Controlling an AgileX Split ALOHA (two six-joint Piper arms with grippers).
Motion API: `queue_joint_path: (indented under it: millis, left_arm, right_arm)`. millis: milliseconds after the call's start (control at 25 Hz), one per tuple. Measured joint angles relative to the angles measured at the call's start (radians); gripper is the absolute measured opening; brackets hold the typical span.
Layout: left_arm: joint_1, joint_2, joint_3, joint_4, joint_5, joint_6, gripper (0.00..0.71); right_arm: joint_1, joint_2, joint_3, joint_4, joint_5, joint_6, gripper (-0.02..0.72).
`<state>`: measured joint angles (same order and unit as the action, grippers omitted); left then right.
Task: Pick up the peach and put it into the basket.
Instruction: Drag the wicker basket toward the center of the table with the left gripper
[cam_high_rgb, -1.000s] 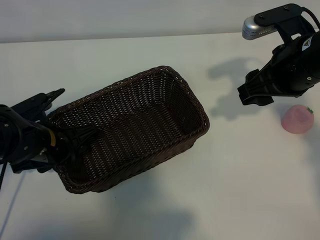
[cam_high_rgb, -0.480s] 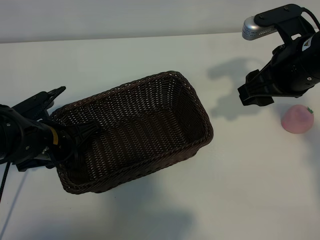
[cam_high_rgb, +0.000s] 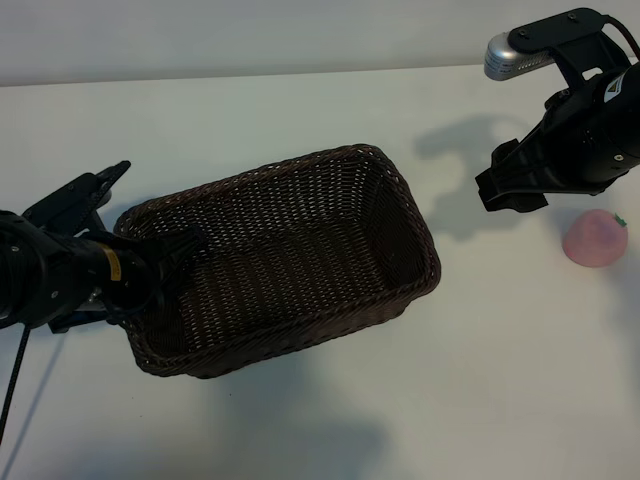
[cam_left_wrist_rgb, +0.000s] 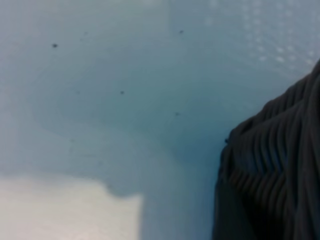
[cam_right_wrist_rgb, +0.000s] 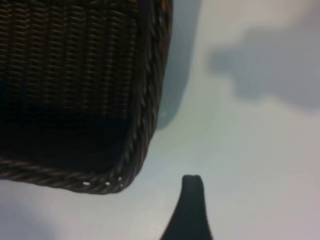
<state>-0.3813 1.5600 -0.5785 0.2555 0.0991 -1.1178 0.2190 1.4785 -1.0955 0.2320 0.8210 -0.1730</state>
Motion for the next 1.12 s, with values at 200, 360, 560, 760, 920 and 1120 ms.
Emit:
queue_joint_path:
  millis: [200,360,560,760,920,1120]
  left_arm:
    - [0.0,-0.052,0.003,-0.005,-0.021,0.0,0.409]
    - [0.0,-0.101,0.007,-0.005,-0.027,0.001,0.407]
    - [0.0,-0.156,0.007,-0.003,-0.061,-0.025,0.404]
    - [0.0,-0.168,0.007,-0.003,-0.082,-0.045,0.403]
    - [0.0,-0.168,0.007,0.005,-0.119,-0.077,0.403]
    - [0.0,-0.168,0.008,0.013,-0.186,-0.126,0.403]
  right_arm:
    - [0.0,0.0,0.0,0.0,0.001,0.0,0.595]
    - [0.0,0.0,0.0,0.0,0.005,0.0,0.595]
    - [0.0,0.0,0.0,0.0,0.019,0.0,0.595]
    - [0.0,0.0,0.0,0.0,0.034,0.0,0.594]
    - [0.0,0.0,0.0,0.0,0.04,0.0,0.594]
    - [0.0,0.0,0.0,0.0,0.041,0.0,0.594]
